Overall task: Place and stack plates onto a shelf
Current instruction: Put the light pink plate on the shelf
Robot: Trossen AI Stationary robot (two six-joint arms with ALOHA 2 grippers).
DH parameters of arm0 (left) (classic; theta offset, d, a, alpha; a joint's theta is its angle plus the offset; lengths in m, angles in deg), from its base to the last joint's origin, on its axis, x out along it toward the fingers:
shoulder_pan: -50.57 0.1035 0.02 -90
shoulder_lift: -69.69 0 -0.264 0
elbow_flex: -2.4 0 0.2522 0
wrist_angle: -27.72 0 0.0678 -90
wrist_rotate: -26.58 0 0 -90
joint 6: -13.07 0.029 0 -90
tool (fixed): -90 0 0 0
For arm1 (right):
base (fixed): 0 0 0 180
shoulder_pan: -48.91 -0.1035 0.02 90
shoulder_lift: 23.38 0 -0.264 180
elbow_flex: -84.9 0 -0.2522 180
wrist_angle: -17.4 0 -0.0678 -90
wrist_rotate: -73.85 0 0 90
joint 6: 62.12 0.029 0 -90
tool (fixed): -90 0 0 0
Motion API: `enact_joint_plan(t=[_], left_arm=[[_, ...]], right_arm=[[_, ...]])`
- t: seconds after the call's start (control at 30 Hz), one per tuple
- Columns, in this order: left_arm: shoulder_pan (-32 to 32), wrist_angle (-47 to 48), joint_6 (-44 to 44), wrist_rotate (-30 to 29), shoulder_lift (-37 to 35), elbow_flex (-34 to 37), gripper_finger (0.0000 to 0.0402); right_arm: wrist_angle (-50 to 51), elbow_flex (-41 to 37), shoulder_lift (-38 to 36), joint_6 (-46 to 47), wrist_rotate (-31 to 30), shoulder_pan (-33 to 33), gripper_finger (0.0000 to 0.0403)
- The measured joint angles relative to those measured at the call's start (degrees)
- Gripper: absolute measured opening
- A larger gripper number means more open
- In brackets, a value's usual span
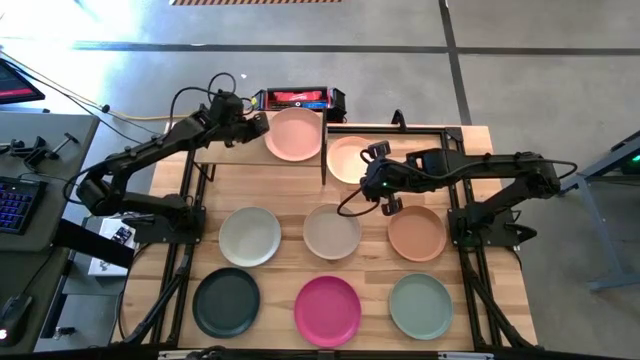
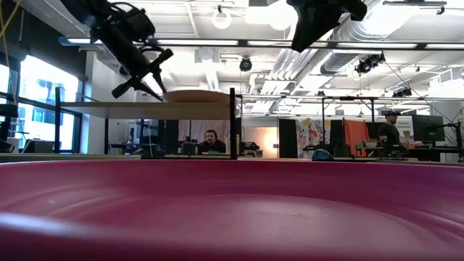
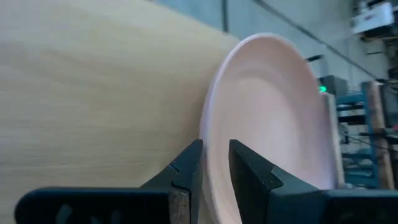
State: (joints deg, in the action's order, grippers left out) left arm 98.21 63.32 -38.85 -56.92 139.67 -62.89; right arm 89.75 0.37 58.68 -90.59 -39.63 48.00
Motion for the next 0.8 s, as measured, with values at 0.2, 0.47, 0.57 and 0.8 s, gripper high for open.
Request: enact_joint_plan(t=[0.2,0.47,0.57,0.8], left_arm=[[1.58,-0.71,1.29,-0.21,-3.81,0.0,0.0065],[1.52,-2.14,1.61,2.95,-7.7,0.0,0.0065],[0.27,-2.49,3.17,8.79,-8.93,0.0,0.0065],[-5.92,-2.7,6.46,9.11,-10.23,0.0,0.0065]], right_arm=[[0.11,0.0,0.0,0.0,0.02,0.0,0.0076],[0.11,0.0,0.0,0.01,0.04,0.0,0.0076],[0.11,0.0,0.0,0.93,0.21,0.0,0.0076],[0.05,0.0,0.0,7.13,5.84,0.15,0.0076]])
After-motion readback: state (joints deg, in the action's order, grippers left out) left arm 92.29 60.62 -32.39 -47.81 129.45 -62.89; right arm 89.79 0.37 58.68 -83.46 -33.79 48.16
